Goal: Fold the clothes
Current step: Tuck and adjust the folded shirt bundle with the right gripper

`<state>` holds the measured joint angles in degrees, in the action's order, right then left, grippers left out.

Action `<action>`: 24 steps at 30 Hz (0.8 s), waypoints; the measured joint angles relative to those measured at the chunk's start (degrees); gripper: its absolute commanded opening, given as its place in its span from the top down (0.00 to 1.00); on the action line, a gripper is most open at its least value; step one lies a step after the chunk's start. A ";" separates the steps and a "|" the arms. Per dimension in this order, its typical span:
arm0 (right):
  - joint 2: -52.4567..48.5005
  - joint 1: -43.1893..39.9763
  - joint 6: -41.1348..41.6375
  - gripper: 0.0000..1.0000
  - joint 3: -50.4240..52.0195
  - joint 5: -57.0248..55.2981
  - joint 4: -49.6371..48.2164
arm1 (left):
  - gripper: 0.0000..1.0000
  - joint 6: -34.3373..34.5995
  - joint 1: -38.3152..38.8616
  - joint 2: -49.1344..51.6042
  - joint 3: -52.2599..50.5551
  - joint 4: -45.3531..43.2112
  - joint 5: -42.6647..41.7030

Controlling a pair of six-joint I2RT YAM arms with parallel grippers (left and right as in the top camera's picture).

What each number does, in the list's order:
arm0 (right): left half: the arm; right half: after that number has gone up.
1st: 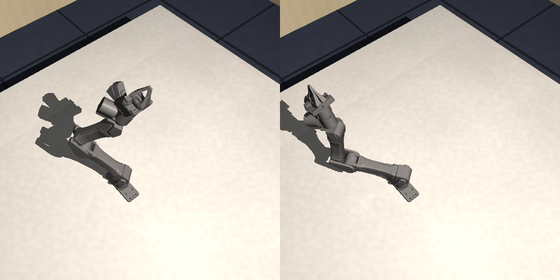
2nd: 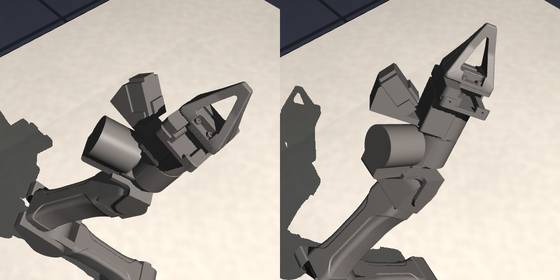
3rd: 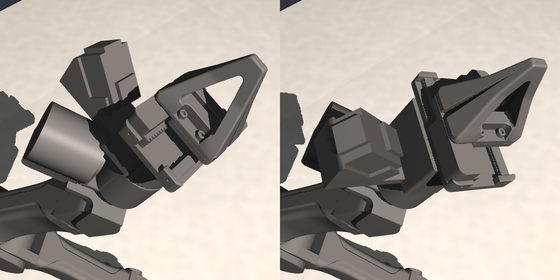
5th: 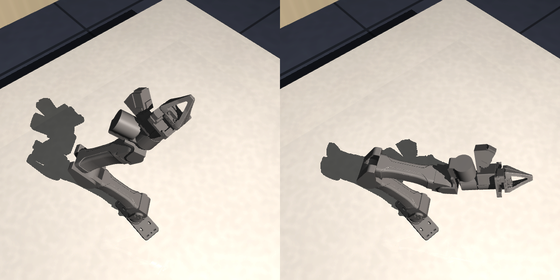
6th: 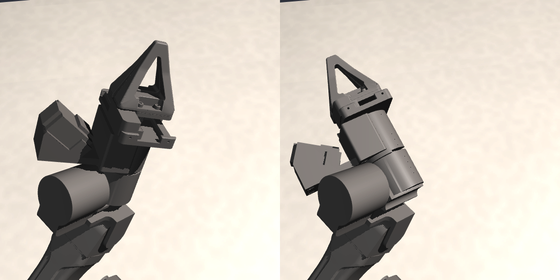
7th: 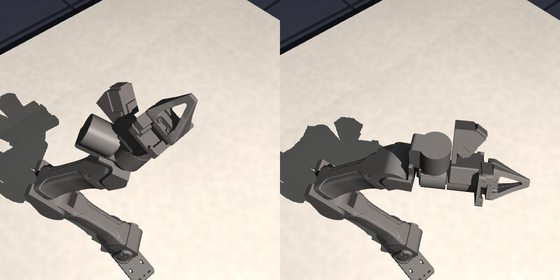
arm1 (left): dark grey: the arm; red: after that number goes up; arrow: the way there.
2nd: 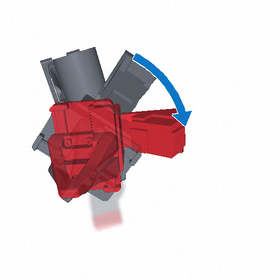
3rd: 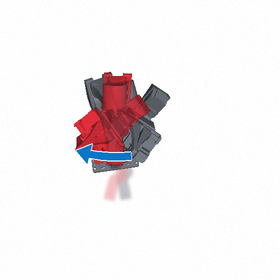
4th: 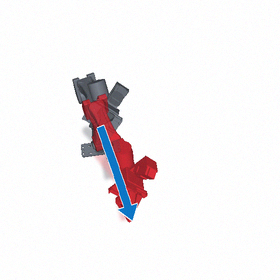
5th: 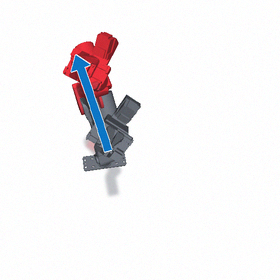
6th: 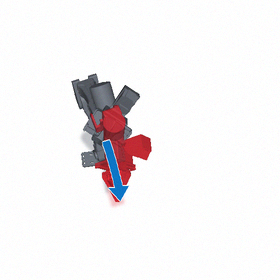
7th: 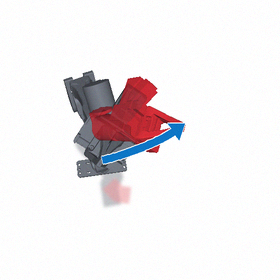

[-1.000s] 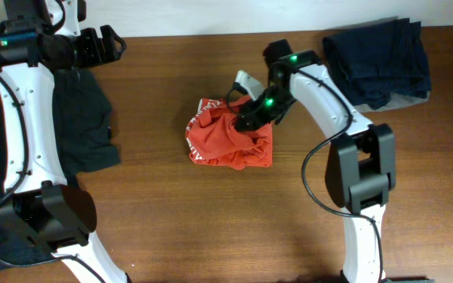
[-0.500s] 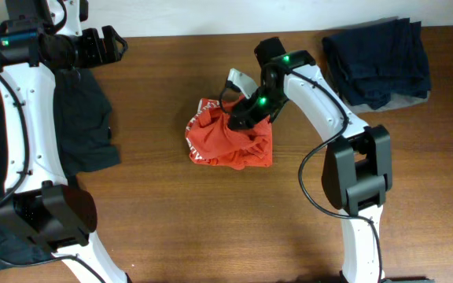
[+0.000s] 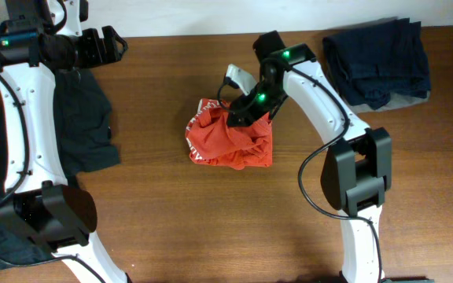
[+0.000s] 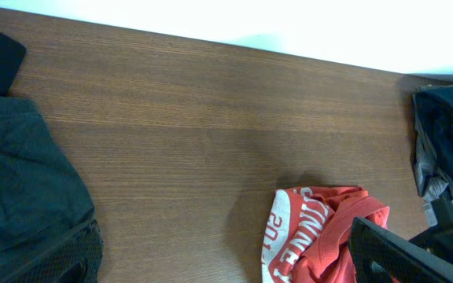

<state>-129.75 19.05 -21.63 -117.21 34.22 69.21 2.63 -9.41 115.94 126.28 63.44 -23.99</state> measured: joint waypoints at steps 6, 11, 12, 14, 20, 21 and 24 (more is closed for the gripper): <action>0.00 3.32 0.59 0.74 0.00 -0.61 1.31 | 0.01 -0.02 0.00 0.00 0.00 0.02 0.00; 0.00 3.50 2.93 0.81 0.00 -5.88 1.86 | 0.01 0.00 0.00 0.00 0.00 0.02 0.00; 0.00 3.45 3.41 0.82 0.02 -7.23 1.92 | 0.01 0.00 0.00 0.00 0.00 0.02 0.00; 0.00 3.45 3.58 0.83 0.09 -8.31 1.92 | 0.01 0.00 0.00 0.00 0.00 0.02 0.00; 0.00 3.45 4.17 0.96 0.22 -10.19 2.43 | 0.01 0.00 0.00 0.00 0.00 0.02 0.00; 0.00 3.45 4.44 0.96 0.31 -10.23 2.84 | 0.01 0.00 0.00 0.00 0.00 0.02 0.00; 0.00 3.45 4.74 0.96 0.39 -10.43 4.76 | 0.01 0.00 0.00 0.00 0.00 0.02 0.00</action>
<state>-129.75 22.50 -16.88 -116.81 23.79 73.97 2.63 -9.41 115.94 126.28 63.46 -23.99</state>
